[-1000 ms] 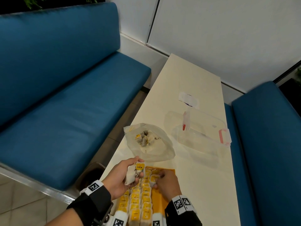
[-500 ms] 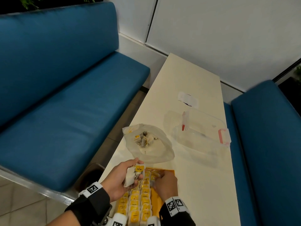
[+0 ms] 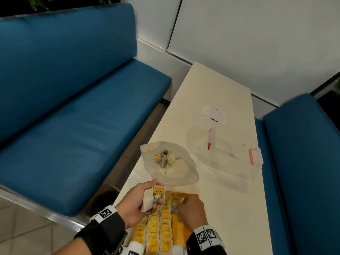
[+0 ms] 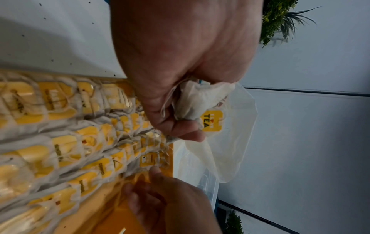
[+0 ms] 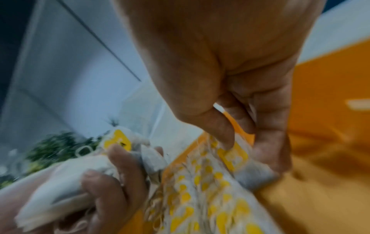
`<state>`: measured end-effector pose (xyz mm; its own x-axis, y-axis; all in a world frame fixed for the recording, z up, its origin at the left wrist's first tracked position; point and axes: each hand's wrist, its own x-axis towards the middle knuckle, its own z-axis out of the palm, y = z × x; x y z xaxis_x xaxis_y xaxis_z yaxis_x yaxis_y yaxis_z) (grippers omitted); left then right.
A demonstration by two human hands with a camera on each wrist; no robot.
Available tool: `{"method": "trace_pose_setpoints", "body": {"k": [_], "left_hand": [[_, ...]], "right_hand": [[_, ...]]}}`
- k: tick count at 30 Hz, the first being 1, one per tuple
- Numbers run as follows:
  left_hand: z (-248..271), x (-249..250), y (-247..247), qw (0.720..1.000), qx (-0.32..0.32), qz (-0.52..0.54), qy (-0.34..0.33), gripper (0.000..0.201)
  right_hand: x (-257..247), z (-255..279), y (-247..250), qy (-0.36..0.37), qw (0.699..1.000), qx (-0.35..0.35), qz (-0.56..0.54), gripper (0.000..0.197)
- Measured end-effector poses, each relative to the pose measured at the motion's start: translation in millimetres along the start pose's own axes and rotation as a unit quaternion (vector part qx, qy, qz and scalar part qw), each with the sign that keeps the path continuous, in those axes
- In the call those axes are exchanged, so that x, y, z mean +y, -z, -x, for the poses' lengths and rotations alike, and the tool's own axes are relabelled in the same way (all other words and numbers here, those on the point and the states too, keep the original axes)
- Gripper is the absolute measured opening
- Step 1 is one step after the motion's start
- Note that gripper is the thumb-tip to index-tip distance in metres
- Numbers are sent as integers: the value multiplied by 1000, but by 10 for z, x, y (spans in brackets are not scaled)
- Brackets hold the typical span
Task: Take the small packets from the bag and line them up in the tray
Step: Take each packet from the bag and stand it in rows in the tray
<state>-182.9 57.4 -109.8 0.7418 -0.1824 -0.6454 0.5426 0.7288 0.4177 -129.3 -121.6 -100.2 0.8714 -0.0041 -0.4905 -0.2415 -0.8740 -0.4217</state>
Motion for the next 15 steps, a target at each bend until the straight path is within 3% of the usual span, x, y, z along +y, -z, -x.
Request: {"method": "trace_pose_setpoints", "body": {"k": [3, 5, 8, 10, 15], "left_hand": [[5, 9, -8, 1000, 2, -2, 4, 31], [7, 4, -21, 1000, -3, -2, 9, 31], [25, -10, -72, 1000, -11, -7, 16, 32], [38, -21, -102, 1000, -14, -10, 18, 33], [59, 1, -99, 999, -28, -19, 20, 34]], "right_hand": [[-12, 64, 154, 62, 997, 41, 29, 13], [-104, 183, 242, 145, 988, 50, -20, 7], [-263, 338, 281, 262, 962, 19, -80, 21], [-303, 341, 226, 291, 953, -2, -79, 24], [-300, 272, 163, 306, 946, 36, -101, 13]]}}
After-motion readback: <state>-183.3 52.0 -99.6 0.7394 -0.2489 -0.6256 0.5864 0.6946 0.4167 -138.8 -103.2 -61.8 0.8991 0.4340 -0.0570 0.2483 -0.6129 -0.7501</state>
